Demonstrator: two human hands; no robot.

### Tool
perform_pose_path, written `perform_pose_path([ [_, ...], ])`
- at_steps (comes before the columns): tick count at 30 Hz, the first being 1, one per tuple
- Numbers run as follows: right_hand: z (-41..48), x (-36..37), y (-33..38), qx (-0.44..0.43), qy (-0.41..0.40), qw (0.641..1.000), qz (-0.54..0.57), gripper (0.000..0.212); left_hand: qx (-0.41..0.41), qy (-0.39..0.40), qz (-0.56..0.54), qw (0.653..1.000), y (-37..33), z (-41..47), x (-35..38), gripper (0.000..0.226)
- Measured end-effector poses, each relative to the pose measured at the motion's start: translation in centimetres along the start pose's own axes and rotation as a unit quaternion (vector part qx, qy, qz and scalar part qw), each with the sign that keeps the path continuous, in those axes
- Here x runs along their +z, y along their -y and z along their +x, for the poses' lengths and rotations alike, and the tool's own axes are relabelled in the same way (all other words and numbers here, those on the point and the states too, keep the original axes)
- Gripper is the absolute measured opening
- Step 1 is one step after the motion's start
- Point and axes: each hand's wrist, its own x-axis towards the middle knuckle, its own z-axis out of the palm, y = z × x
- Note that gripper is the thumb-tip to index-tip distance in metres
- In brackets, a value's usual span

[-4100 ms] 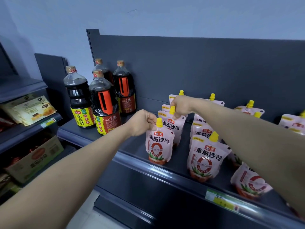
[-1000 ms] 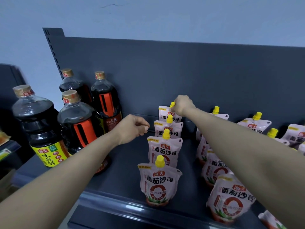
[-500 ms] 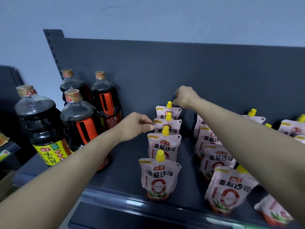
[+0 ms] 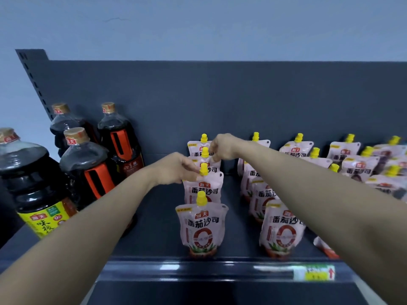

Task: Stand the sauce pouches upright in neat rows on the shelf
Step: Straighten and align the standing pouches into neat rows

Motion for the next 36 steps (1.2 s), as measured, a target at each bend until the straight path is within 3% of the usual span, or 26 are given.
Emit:
perform_pose_path([
  [4, 1.3, 1.4, 0.0, 0.026, -0.015, 0.999, -0.015, 0.035, 0.005, -0.052, 0.082, 0.995, 1.4, 0.6, 0.7, 0.010],
  [11, 2.4, 2.1, 0.1, 0.040, -0.055, 0.998, -0.014, 0.017, -0.015, -0.120, 0.046, 0.992, 2.0, 1.4, 1.4, 0.009],
  [19, 3.0, 2.4, -0.2, 0.044, -0.066, 0.997, 0.000, 0.025, -0.008, -0.156, 0.024, 0.987, 2.5, 1.9, 1.6, 0.010],
  [25, 2.3, 1.2, -0.9, 0.042, -0.057, 0.997, 0.030, 0.030, -0.010, -0.173, 0.035, 0.984, 2.3, 2.2, 1.9, 0.009],
  [33, -0.6, -1.3, -1.7, 0.032, -0.137, 0.988, 0.061, 0.021, 0.001, -0.108, 0.090, 0.990, 1.8, 1.8, 1.2, 0.018],
  [36, -2.0, -2.1, -2.3, 0.029, -0.154, 0.985, 0.074, 0.020, 0.024, -0.145, 0.118, 0.982, 1.4, 1.1, 0.8, 0.025],
])
